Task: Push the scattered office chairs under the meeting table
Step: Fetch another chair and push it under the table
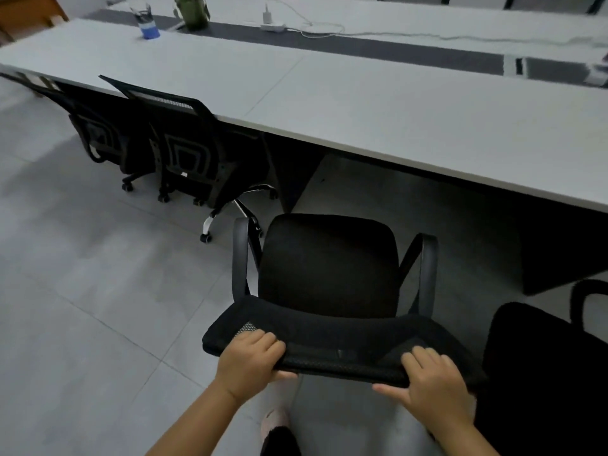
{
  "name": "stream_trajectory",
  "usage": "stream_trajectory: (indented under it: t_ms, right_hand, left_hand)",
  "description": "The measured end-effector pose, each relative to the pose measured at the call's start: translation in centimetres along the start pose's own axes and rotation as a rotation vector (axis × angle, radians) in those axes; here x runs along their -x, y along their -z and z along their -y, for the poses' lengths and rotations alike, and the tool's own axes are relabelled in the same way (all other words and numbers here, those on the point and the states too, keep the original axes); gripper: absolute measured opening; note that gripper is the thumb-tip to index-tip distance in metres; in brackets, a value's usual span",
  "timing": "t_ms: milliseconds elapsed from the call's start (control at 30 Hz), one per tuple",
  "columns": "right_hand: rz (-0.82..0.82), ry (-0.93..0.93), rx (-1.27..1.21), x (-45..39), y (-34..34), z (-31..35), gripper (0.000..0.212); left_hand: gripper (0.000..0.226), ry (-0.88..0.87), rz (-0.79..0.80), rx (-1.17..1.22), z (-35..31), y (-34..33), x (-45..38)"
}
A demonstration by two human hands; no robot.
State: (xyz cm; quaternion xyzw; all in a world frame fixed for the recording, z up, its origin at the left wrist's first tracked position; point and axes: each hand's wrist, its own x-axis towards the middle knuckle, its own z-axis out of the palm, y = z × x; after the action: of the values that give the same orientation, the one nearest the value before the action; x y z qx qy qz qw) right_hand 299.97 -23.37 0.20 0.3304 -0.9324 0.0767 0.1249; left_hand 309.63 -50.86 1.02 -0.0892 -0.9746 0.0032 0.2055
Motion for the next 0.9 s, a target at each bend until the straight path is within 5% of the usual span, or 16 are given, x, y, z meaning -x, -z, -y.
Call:
stream_trajectory:
  t_ms: [333,533,900]
  right_hand:
    - [-0.005,-0.184,0.042,-11.0,-2.8,3.7,0.077]
    - [-0.026,-0.191,0.101,-17.7,-5.4,1.2,0.078]
    - [-0.086,-0.164,0.027,-28.1,-8.7,-1.7,0.077]
  left_hand:
    - [0.059,-0.113,0.063,0.068,13.0,-4.2,-8.6]
    - [0.068,-0.153,-0.022,0.066,16.9,-7.5,-14.7]
    - [0.056,-0.135,0.051,0.033,23.7,-11.0,-22.3]
